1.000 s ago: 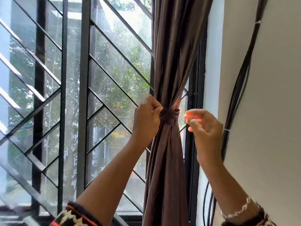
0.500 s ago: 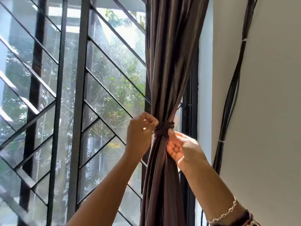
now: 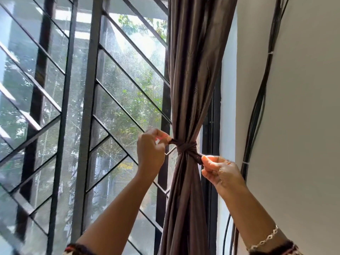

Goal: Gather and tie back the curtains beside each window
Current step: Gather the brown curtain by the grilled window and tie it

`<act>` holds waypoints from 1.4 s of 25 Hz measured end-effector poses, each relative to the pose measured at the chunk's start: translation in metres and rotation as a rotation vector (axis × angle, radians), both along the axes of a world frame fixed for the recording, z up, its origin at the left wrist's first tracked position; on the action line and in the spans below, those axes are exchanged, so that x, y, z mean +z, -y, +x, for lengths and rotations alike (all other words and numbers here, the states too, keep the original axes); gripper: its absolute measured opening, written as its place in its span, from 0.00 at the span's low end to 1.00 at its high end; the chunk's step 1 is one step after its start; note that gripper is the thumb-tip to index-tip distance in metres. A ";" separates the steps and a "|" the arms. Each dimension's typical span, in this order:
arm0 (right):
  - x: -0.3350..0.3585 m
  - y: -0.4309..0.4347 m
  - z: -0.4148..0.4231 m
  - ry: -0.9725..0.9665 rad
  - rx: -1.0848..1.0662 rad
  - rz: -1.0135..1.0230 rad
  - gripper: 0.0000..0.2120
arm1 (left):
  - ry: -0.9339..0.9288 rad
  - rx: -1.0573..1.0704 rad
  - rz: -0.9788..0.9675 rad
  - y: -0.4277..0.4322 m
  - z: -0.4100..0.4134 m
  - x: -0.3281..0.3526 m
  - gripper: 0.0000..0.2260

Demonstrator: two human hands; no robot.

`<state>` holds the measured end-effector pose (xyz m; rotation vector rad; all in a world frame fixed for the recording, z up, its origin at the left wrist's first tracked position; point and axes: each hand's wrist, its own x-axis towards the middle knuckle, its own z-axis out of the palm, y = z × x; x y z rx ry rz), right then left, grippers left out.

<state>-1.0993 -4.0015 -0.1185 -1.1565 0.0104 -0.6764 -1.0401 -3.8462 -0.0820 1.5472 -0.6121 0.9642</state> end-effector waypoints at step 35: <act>0.367 0.045 0.014 0.571 -0.525 -0.573 0.17 | 0.302 -0.168 0.088 0.029 -0.002 0.233 0.29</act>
